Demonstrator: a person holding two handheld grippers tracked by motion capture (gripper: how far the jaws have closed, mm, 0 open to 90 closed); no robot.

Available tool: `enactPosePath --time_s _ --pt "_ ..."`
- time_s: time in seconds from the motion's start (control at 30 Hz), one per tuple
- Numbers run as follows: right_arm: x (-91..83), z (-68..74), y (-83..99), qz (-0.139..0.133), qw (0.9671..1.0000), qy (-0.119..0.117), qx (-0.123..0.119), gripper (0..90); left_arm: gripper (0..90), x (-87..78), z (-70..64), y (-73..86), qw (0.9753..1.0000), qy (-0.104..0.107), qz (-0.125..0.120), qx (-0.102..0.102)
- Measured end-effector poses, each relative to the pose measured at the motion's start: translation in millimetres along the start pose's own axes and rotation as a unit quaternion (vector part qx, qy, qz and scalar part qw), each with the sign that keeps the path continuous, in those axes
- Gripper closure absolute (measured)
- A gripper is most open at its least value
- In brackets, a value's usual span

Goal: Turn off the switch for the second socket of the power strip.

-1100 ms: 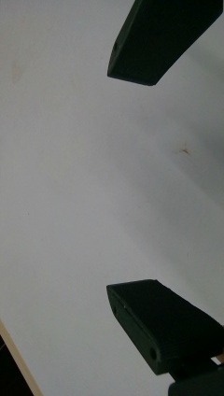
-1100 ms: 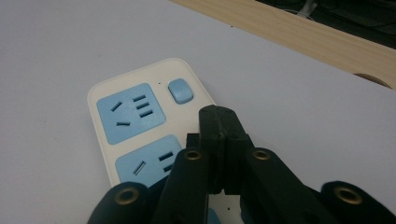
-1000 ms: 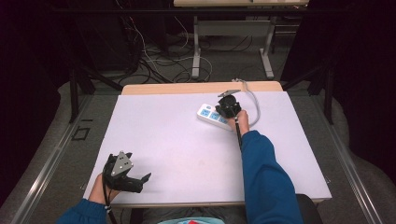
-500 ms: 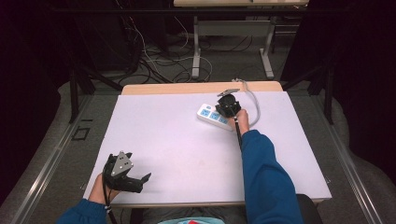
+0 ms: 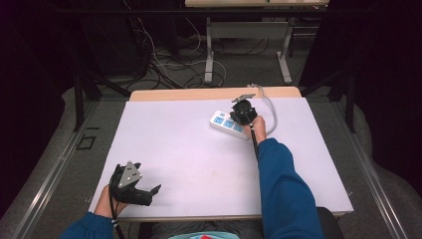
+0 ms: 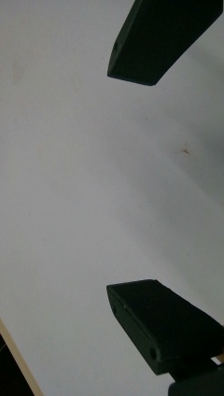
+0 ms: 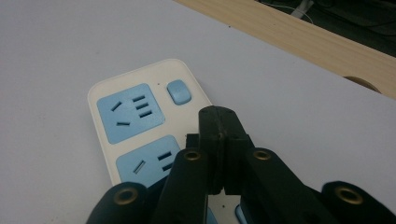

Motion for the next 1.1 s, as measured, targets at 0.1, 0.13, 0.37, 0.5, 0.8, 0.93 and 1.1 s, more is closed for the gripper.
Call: enactPosePath --time_s 0.1,0.13,0.37,0.5,0.8,0.93,1.1 --pt "-4.8 0.1 -1.3 -0.007 0.9999 -0.006 0.004 88.0 0.2 -0.1 0.1 0.1 1.0000 0.001 0.000 0.000" --pt "-5.9 -0.4 -1.6 -0.009 0.9999 -0.006 -0.001 87.0 0.2 -0.1 0.1 0.0 1.0000 0.000 0.000 0.000" --pt "-13.4 2.7 -4.1 -0.011 0.9998 -0.016 -0.002 76.3 0.2 -0.1 -0.2 0.0 1.0000 0.001 -0.002 -0.001" --pt "-15.4 1.6 -3.8 -0.004 0.9996 -0.028 0.002 53.4 0.2 -0.3 -0.4 0.1 1.0000 0.000 -0.002 -0.003" --pt "-25.9 -0.6 -1.8 0.003 0.9980 -0.064 0.005 5.1 0.2 -0.5 -0.2 -0.1 1.0000 0.000 -0.001 0.001" --pt "-28.4 1.1 -2.0 0.003 0.9971 -0.077 -0.002 0.0 0.2 -0.8 0.2 -0.1 1.0000 0.000 -0.002 0.002" --pt "-29.5 5.2 -0.9 0.008 0.9956 -0.093 -0.004 0.0 0.1 -0.7 -0.1 -0.1 1.0000 0.001 -0.005 0.000"
Point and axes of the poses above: each handheld gripper's, and its own axes: x roughly forward along the jaws, y roughly out of its underside, z roughly to its left, the point moved 1 cm from there along x, roughly forward along the jaws, and after that the axes turned 9 degrees about z, right-handed, at the moved point
